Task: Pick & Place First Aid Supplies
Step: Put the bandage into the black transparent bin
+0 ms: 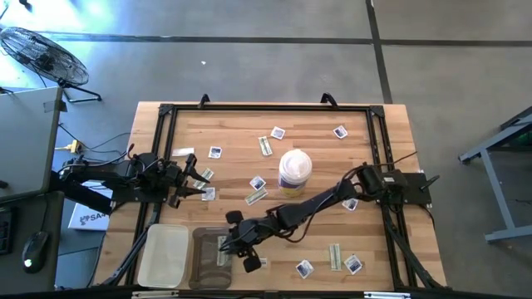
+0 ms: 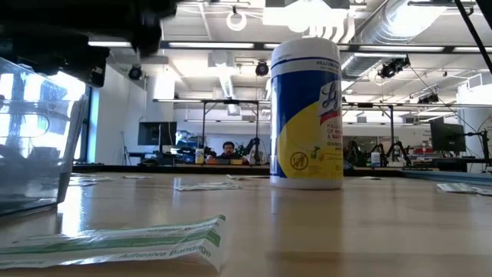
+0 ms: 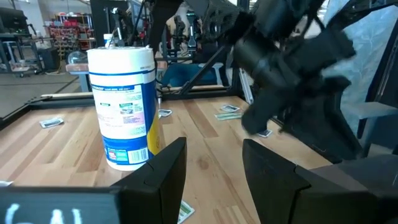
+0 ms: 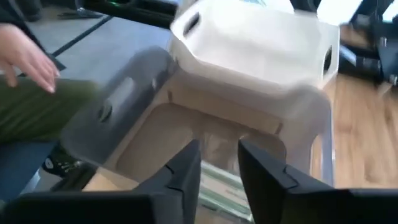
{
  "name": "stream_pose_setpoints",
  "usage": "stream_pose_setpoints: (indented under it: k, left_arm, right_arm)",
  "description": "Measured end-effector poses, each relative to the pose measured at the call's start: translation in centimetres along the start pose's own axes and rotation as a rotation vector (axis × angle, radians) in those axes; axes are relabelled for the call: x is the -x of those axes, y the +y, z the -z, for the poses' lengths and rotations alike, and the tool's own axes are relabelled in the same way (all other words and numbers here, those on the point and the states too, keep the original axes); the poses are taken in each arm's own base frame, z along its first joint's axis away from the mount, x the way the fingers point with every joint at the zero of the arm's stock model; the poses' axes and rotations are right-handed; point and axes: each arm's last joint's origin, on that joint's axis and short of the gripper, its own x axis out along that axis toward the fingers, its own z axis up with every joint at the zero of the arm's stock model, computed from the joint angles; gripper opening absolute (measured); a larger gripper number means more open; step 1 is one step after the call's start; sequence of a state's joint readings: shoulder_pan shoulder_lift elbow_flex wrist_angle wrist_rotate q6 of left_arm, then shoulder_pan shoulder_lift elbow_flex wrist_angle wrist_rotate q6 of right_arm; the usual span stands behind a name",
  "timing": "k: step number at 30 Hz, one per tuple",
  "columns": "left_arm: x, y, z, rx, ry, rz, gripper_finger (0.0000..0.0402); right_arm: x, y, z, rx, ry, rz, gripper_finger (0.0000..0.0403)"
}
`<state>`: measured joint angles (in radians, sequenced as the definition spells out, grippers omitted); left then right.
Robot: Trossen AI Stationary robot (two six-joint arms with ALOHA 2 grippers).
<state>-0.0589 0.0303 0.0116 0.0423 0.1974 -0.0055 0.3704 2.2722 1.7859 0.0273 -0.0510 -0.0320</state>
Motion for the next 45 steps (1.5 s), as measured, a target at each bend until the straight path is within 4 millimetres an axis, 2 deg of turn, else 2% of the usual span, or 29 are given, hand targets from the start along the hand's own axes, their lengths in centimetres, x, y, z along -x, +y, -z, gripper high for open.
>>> stream_pose_setpoints:
  k: [4,9,13,19,24,26,30,36,45]
  left_arm:
    - [0.0,0.0,0.0,0.000,0.000,0.000,0.0154]
    - [0.0,0.0,0.0,0.000,0.000,0.000,0.0154]
    - [0.0,0.0,0.0,0.000,0.000,0.000,0.0154]
    - [0.0,0.0,0.0,0.000,0.000,0.000,0.0154]
    - [0.0,0.0,0.0,0.000,0.000,0.000,0.0154]
    - [0.0,0.0,0.0,0.000,-0.001,0.000,0.0154]
    - [0.0,0.0,0.0,0.000,-0.001,0.000,0.0154]
    - [0.0,0.0,0.0,0.000,-0.001,0.001,0.0154]
    - [0.0,0.0,0.0,0.000,-0.001,0.000,0.0154]
  right_arm:
    - [0.8,2.7,-0.8,0.065,0.003,-0.090,0.0125]
    - [0.6,6.6,0.8,0.116,0.122,-0.164,0.0130]
    - [0.9,8.1,2.3,0.126,0.269,-0.105,0.0129]
    - [1.5,7.8,4.1,0.080,0.467,-0.077,0.0129]
    - [1.6,7.0,4.4,0.087,0.508,-0.105,0.0129]
    - [1.2,6.8,4.9,0.106,0.510,-0.121,0.0129]
    - [0.0,6.9,7.1,0.138,0.566,-0.179,0.0128]
    - [-0.3,6.8,7.3,0.189,0.566,-0.148,0.0116]
    - [-0.3,6.4,7.6,0.171,0.592,-0.108,0.0061]
